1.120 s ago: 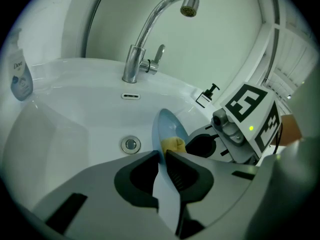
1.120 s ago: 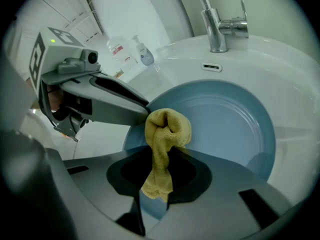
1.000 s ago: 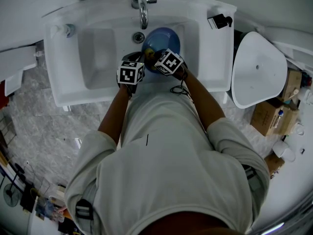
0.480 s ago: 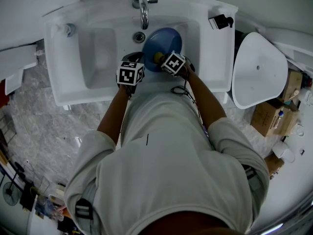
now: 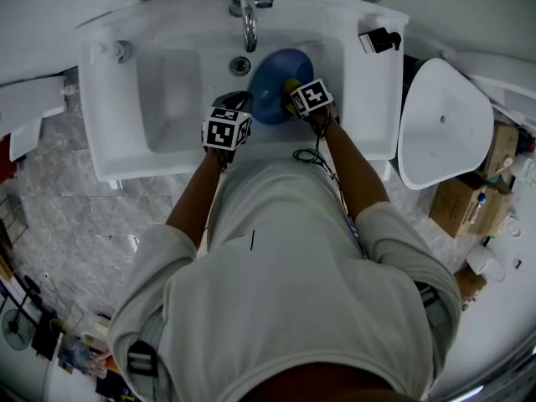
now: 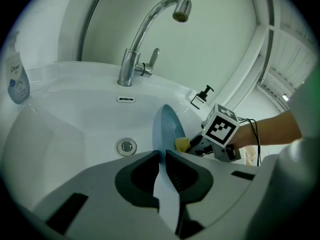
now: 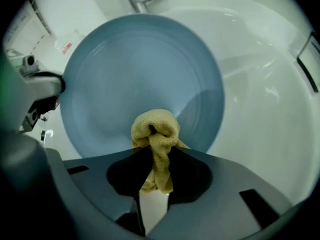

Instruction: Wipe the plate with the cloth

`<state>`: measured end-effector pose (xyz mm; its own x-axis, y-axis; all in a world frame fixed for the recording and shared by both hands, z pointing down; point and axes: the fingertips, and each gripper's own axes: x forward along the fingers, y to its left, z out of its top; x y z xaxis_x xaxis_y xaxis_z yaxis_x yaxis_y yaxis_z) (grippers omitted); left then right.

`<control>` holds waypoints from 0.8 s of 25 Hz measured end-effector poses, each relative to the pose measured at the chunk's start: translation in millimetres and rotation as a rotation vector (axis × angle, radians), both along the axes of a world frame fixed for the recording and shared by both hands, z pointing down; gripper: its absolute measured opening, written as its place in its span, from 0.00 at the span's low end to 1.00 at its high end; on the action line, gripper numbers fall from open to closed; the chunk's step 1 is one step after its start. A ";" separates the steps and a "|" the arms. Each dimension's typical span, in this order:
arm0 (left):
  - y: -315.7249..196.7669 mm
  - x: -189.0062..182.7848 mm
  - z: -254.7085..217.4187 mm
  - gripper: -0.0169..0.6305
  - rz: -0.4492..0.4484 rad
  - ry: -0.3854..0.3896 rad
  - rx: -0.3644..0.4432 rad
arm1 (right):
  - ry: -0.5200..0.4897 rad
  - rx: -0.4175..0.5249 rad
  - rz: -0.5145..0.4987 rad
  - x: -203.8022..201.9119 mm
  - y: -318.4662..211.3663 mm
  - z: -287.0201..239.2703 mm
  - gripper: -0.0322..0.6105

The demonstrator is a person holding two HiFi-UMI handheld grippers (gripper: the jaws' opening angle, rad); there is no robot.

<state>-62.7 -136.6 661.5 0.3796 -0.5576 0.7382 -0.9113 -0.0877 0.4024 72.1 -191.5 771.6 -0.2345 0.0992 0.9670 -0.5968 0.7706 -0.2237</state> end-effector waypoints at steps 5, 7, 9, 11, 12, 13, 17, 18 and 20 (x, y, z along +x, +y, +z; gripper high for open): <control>-2.7 4.1 -2.3 0.11 0.015 0.004 0.008 | -0.034 0.032 0.276 8.6 -35.7 0.4 0.19; -3.4 5.3 -4.1 0.11 0.026 0.001 0.014 | -0.051 0.052 0.340 7.3 -48.6 -4.0 0.19; -3.8 6.8 -6.2 0.11 0.041 -0.009 0.023 | -0.071 0.095 0.350 1.3 -61.4 -12.6 0.19; -4.5 8.1 -8.5 0.12 0.051 -0.014 0.033 | -0.099 0.138 0.317 -10.5 -69.7 -24.1 0.19; -5.0 8.3 -9.1 0.12 0.052 -0.014 0.036 | -0.115 0.153 0.288 -18.3 -71.7 -30.0 0.19; -5.6 8.0 -9.2 0.12 0.052 -0.015 0.036 | -0.132 0.165 0.256 -26.8 -72.4 -35.6 0.19; -6.3 5.6 -7.7 0.12 0.045 -0.017 0.032 | -0.195 0.195 0.111 -61.7 -63.3 -56.1 0.19; -6.0 4.8 -7.3 0.12 0.041 -0.016 0.030 | -0.210 0.197 0.071 -70.3 -57.6 -60.3 0.19; -4.8 3.3 -6.1 0.12 0.033 -0.013 0.022 | -0.236 0.195 -0.025 -85.9 -42.5 -64.8 0.19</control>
